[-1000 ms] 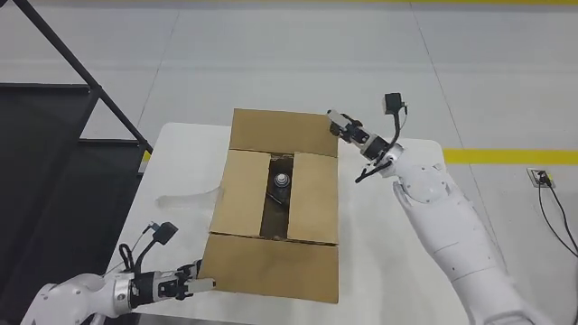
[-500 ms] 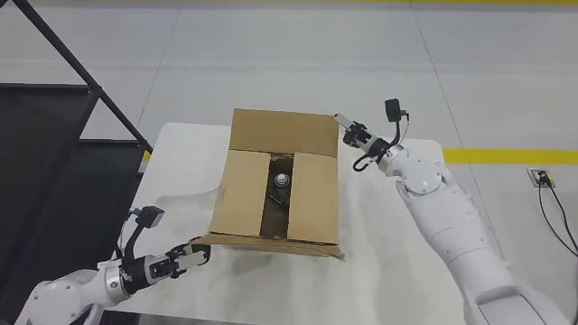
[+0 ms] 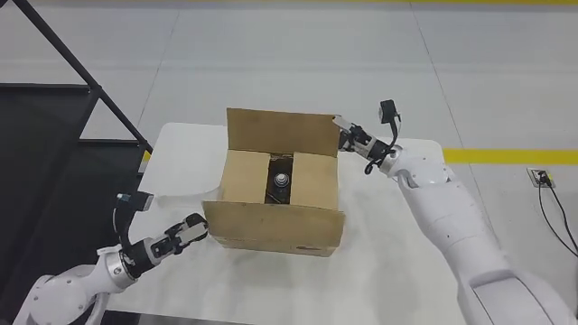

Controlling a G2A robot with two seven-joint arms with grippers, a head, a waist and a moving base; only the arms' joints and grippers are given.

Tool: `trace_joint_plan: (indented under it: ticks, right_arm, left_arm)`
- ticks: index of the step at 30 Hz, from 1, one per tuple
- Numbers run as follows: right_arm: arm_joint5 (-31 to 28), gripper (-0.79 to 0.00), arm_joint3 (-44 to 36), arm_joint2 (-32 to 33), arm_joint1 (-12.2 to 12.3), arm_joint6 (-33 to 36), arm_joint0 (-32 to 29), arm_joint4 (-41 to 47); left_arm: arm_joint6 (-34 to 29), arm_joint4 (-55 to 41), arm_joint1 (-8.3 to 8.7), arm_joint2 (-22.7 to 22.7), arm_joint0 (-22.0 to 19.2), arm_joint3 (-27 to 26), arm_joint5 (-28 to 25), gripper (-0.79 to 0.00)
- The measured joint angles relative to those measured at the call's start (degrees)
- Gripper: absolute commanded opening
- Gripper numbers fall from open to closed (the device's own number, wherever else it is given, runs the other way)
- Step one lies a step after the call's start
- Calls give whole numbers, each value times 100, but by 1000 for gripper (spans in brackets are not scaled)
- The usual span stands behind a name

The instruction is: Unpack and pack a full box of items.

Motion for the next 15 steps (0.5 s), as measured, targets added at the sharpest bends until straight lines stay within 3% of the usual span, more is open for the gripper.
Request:
trace_joint_plan:
  ticks: [5, 15]
  right_arm:
    - [-194, 0, 86, 156, 19, 566, 70, 370]
    - [-368, 0, -119, 439, 151, 1810, 115, 911]
  left_arm:
    - [765, 471, -36, 131, 31, -190, 215, 0]
    - [1186, 1174, -63, 430, -126, -278, 395, 0]
